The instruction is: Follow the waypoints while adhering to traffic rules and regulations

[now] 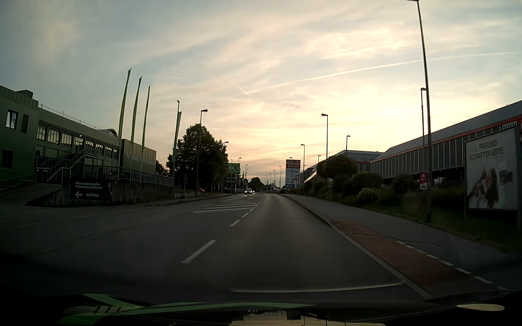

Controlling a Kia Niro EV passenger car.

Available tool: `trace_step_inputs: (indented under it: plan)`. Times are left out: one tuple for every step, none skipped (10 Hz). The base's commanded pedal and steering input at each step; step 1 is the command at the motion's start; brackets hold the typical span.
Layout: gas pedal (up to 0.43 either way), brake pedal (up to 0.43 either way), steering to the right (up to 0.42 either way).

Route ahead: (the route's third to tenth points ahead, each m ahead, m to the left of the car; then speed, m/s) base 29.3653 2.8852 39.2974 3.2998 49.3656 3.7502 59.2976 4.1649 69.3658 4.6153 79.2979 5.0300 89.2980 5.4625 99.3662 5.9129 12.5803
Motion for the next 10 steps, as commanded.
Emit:
trace_step_inputs:
  plan:
    - [0.228, 0.000, -0.005]
    - [0.228, 0.000, -0.005]
    - [0.228, 0.000, -0.005]
    - [0.228, 0.000, -0.005]
    - [0.228, 0.000, -0.005]
    - [0.228, 0.000, -0.005]
    - [0.228, 0.000, -0.005]
    - [0.228, 0.000, -0.005]
    - [0.228, 0.000, -0.005]
    - [0.220, 0.000, -0.005]
